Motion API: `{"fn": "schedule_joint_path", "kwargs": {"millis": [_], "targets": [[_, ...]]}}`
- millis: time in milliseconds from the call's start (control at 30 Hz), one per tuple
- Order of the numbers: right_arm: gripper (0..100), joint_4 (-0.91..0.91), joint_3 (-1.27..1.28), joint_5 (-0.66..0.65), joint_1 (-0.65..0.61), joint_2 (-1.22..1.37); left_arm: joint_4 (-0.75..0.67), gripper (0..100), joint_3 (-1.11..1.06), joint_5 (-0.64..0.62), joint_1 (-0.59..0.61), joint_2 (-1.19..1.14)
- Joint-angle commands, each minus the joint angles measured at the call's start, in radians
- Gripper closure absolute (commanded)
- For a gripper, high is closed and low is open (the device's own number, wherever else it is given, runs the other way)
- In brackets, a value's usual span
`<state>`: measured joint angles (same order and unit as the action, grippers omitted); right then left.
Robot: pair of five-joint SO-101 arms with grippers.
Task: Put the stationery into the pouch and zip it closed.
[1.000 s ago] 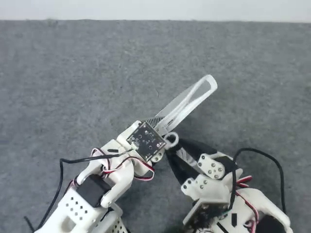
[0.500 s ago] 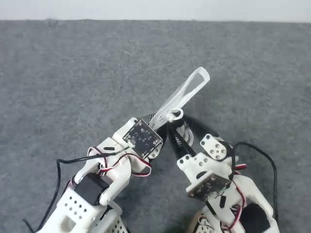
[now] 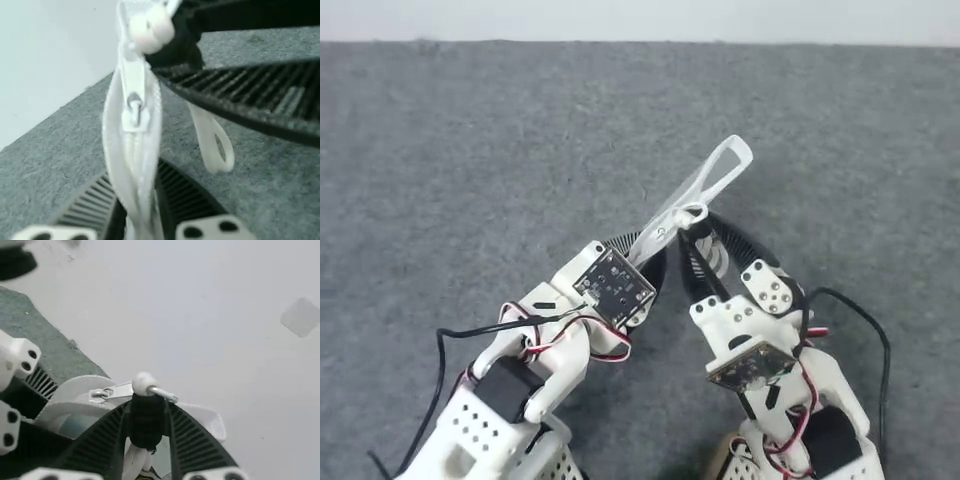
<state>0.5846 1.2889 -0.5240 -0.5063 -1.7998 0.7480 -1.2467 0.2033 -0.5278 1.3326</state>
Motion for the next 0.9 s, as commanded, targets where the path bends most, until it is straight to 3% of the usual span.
{"fn": "schedule_joint_path", "kwargs": {"millis": [0,367,867], "targets": [[99.2,-0.058,-0.009,0.014,0.048,-0.012,-0.015,99,0.015,0.009,0.009,0.017],[99.2,-0.206,0.078,0.012,0.114,-0.01,0.011,99,0.019,0.011,0.012,0.017],[99.2,-0.211,0.078,0.006,0.145,-0.01,0.011,99,0.019,0.011,0.012,0.017]]}}
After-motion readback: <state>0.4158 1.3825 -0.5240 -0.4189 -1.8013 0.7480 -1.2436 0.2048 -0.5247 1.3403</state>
